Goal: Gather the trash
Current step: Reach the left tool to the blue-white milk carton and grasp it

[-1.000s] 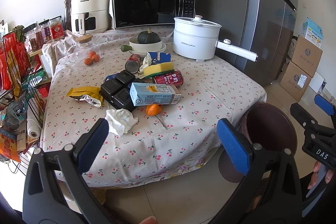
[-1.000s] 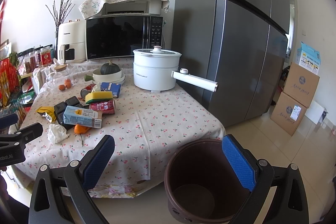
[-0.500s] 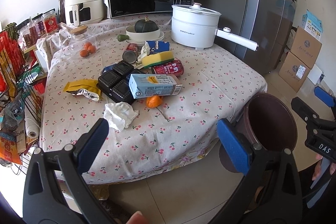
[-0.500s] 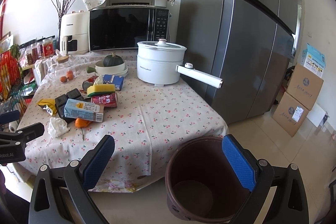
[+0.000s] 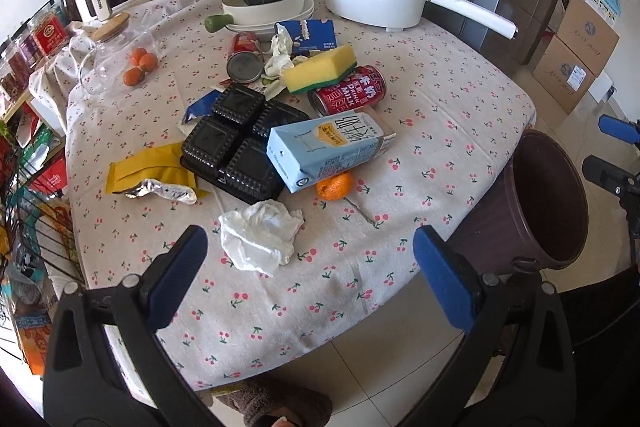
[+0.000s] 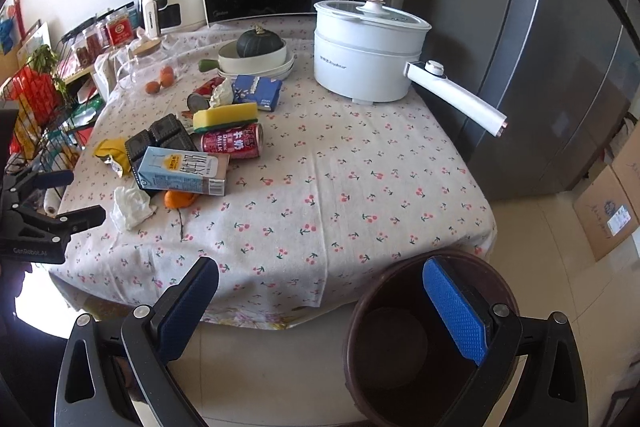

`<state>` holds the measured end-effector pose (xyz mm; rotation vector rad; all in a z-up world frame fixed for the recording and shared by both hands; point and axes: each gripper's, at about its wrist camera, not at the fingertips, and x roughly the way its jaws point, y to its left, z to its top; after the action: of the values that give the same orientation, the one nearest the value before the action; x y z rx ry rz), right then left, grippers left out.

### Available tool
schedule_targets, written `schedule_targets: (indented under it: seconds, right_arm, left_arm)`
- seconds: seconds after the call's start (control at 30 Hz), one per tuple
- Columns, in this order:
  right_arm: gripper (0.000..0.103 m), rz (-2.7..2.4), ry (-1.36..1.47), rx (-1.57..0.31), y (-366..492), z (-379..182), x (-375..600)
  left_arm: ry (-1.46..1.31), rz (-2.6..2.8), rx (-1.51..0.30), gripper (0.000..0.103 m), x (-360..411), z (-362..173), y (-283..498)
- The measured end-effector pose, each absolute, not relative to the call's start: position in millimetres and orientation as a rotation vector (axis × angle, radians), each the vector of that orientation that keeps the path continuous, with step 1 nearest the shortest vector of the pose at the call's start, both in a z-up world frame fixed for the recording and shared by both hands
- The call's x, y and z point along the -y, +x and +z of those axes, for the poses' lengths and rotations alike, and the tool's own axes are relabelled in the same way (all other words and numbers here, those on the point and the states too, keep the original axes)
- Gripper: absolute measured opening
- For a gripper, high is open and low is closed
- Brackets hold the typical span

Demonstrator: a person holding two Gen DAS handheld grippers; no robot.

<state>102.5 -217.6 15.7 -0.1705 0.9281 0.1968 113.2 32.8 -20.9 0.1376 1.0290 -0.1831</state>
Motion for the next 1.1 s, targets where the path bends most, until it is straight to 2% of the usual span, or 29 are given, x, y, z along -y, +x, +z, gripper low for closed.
schedule_targets:
  seconds: [0.17,0.53,0.67,0.9,1.1]
  right_arm:
    - [0.103,0.24,-0.184,-1.008,130,-10,209]
    - [0.103,0.215,-0.246,-1.157,174,-46,235]
    - [0.103,0.187,-0.236,-1.172,180,-49,248]
    - [0.103,0.175,-0.223,-1.177,181,-50,251]
    - [0.103,0.187,-0.216,-1.171,181,-46,238]
  left_arm:
    - [0.269,-0.277,-1.107,0.1,-17,-30,156]
    - [0.556,-0.414,-1.254,0.085,35,-74,225]
    - [0.567,-0.416,-1.299,0.078,42,-87,234]
    - [0.528,-0.409,-1.264,0.059,44,-83,228]
    - [0.345,-0.349,-1.186,0.054,13,-47,208]
